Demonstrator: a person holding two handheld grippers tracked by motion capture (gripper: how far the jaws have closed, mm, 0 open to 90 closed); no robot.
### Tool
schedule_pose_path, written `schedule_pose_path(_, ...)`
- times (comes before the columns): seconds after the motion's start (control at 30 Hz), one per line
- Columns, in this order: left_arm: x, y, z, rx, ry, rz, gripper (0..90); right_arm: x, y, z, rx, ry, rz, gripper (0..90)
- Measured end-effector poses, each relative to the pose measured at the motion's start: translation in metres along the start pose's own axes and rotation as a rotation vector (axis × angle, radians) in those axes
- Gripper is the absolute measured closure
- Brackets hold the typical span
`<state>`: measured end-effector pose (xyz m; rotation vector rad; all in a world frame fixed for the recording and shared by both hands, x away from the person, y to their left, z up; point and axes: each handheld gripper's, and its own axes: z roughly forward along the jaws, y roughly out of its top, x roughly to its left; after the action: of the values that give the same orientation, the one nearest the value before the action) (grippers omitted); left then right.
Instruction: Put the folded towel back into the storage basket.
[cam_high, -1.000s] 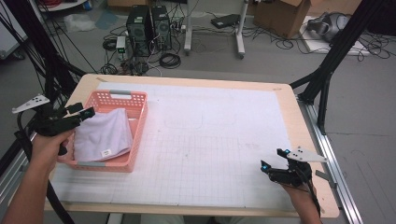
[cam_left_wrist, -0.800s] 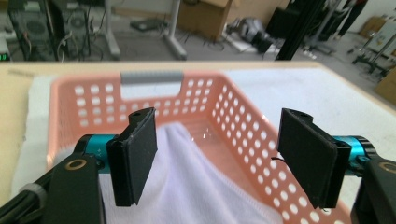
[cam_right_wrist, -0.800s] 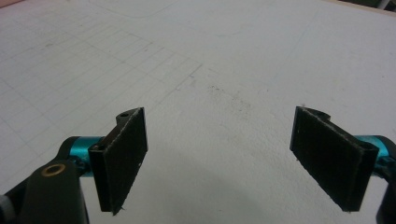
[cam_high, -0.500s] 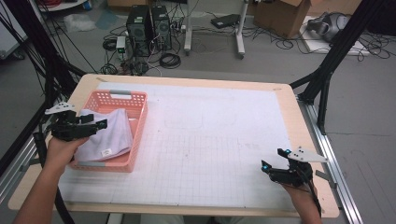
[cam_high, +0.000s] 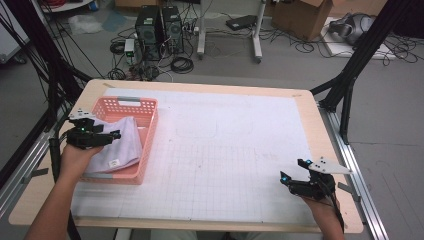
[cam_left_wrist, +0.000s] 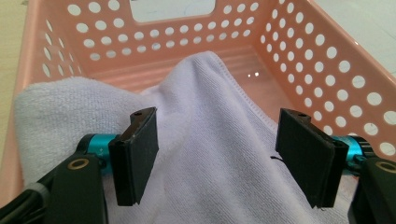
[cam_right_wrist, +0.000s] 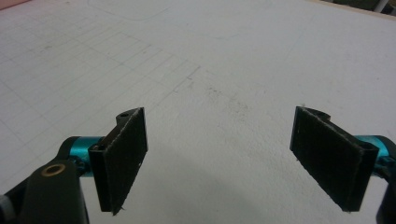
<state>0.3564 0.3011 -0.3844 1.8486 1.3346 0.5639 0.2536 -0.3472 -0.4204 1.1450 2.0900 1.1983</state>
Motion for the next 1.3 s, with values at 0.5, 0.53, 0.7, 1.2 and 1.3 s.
schedule_pose_path(0.5, -0.005, -0.001, 0.025, 0.221, 0.053, -0.016, 30.9, 0.001, 0.001, 0.000, -0.001, -0.002, -0.001, 17.5)
schedule_pose_path(0.53, -0.005, -0.001, 0.028, 0.230, 0.054, -0.012, 30.9, 0.001, 0.001, 0.000, -0.001, -0.002, 0.000, 17.6)
schedule_pose_path(0.7, -0.008, -0.003, 0.039, 0.254, 0.048, -0.009, 30.4, 0.000, 0.001, -0.001, -0.005, -0.004, -0.002, 17.6)
schedule_pose_path(1.2, -0.008, -0.004, 0.048, 0.186, -0.078, 0.132, 40.5, 0.002, 0.001, 0.001, 0.002, -0.001, -0.005, 17.6)
schedule_pose_path(1.3, -0.012, -0.003, 0.052, 0.154, -0.115, 0.202, 42.7, 0.002, 0.000, 0.002, 0.003, 0.001, -0.008, 17.6)
